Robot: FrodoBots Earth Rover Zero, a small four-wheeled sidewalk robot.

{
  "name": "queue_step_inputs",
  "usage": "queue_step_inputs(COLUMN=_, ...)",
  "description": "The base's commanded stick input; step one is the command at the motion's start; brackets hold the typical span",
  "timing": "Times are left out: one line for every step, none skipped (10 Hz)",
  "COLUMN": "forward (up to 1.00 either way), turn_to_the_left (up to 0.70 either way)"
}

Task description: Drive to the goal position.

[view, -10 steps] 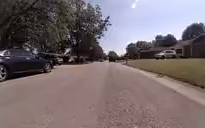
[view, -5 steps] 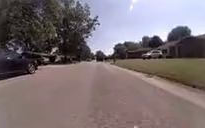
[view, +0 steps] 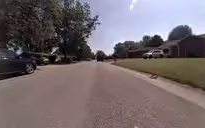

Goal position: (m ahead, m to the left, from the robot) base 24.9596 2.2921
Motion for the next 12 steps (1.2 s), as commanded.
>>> queue_step_inputs(forward=0.5, turn_to_the_left=0.0)
queue_step_inputs(forward=0.5, turn_to_the_left=0.0)
queue_step_inputs(forward=0.5, turn_to_the_left=0.0)
queue_step_inputs(forward=0.5, turn_to_the_left=0.0)
queue_step_inputs(forward=0.5, turn_to_the_left=0.0)
queue_step_inputs(forward=0.5, turn_to_the_left=0.0)
queue_step_inputs(forward=0.5, turn_to_the_left=0.0)
queue_step_inputs(forward=0.5, turn_to_the_left=0.0)
queue_step_inputs(forward=0.5, turn_to_the_left=0.0)
queue_step_inputs(forward=0.5, turn_to_the_left=0.0)
queue_step_inputs(forward=0.5, turn_to_the_left=0.0)
queue_step_inputs(forward=0.5, turn_to_the_left=0.0)
